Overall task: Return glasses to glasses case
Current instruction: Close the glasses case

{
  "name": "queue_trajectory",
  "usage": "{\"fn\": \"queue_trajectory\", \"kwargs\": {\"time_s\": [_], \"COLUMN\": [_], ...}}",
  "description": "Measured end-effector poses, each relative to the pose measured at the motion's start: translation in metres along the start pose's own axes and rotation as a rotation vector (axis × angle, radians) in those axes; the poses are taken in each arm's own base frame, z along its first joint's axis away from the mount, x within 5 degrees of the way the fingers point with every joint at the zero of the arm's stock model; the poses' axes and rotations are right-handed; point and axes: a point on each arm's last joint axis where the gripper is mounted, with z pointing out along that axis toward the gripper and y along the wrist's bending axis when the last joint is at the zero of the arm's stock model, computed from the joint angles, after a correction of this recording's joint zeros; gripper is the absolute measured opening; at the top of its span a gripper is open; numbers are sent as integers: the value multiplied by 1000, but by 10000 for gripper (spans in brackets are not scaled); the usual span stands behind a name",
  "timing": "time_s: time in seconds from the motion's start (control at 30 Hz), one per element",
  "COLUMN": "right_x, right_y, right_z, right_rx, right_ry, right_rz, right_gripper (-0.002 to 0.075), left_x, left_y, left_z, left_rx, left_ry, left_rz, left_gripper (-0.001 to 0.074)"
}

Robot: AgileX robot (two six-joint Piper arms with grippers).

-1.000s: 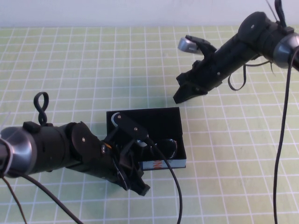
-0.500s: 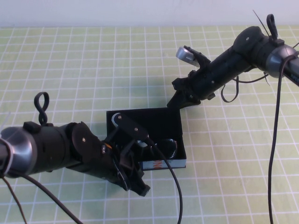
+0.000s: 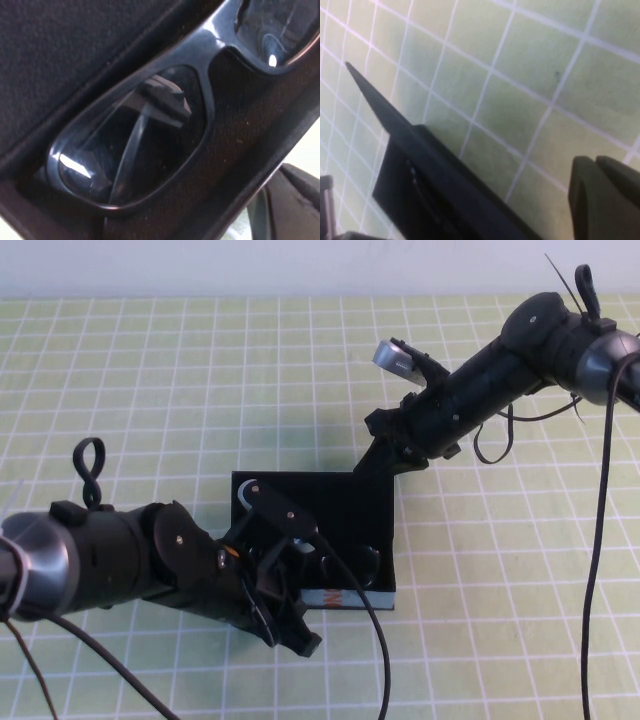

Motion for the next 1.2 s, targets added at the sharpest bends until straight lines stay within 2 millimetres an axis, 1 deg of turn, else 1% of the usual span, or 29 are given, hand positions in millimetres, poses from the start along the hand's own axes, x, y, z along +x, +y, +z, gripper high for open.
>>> {"fn": "queue_trajectory", "kwargs": {"time_s": [0.13, 0.23, 0.37, 0.43, 0.5, 0.57, 0.67, 0.77, 0.83, 1.0, 1.07, 1.13, 1.2], "right_x": [0, -1, 0, 2, 5, 8, 12, 12, 10, -10, -13, -14, -11], "right_y": [8, 21, 47, 59, 71, 78, 82, 80, 75, 53, 45, 36, 24], "right_z": [-5, -10, -14, -12, -6, 0, 7, 7, 2, -20, -25, -23, -14], "right_rx": [-2, -7, -17, -17, -14, -11, -2, 8, 16, 86, 111, 138, 164], "right_ry": [-8, -21, -27, -19, -2, 18, 46, 48, 34, -141, -173, -161, -115], "right_rz": [-13, -38, -91, -118, -145, -162, -174, -199, -203, -181, -177, -179, -180], "right_gripper": [-18, -18, -18, -18, -18, -18, -18, -18, -18, -18, -18, -18, -18], "left_x": [0, -1, -1, -1, -1, 0, 0, 1, 0, 0, 0, 0, 0], "left_y": [1, 1, 1, 1, 1, 1, 2, 2, 2, 2, 2, 2, 2], "left_z": [0, 0, 0, 0, 0, 1, 3, 3, 3, 3, 3, 3, 3], "left_rx": [-6, -9, -11, -11, -12, -12, -11, -11, -10, -10, -10, -10, -10], "left_ry": [-5, -8, -10, -10, -9, -7, -1, 0, -1, -1, -1, -1, -1], "left_rz": [0, 0, 0, 0, 0, -1, -2, -2, -4, -6, -6, -6, -6], "left_gripper": [-3, -3, -3, -3, -3, -3, -3, -3, -3, -3, -3, -3, -3]}}
